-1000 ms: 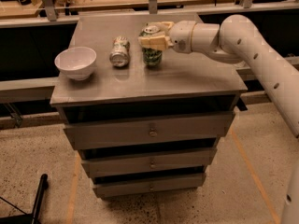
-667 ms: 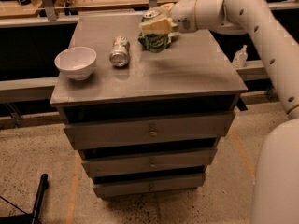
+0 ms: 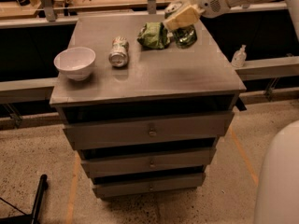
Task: Knock green can over
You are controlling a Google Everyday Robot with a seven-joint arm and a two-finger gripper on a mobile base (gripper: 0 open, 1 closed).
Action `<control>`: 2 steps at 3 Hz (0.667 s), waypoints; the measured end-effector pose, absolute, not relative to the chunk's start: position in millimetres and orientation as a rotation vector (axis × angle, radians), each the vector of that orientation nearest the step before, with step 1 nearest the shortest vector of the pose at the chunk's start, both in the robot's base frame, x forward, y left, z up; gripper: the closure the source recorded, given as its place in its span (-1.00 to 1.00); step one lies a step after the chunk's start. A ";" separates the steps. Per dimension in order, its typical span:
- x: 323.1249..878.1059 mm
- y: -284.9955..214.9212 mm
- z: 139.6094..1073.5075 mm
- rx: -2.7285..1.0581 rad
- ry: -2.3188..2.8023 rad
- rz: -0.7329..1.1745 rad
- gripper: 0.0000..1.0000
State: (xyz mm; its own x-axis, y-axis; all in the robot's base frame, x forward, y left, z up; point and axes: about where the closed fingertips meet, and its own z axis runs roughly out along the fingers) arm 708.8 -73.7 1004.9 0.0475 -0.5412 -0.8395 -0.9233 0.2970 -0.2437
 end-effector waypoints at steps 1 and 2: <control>694.2 -84.0 976.8 -1.539 1.759 0.275 1.00; 695.0 -98.0 953.9 -1.598 1.824 0.170 1.00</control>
Offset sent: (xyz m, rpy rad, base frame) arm -0.0146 -0.0103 -0.0282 -0.2757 0.0048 -0.0299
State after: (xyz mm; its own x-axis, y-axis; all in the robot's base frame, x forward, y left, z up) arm 695.0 -98.0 953.9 0.0020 -0.8216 -0.5701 -0.9128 0.2314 -0.3366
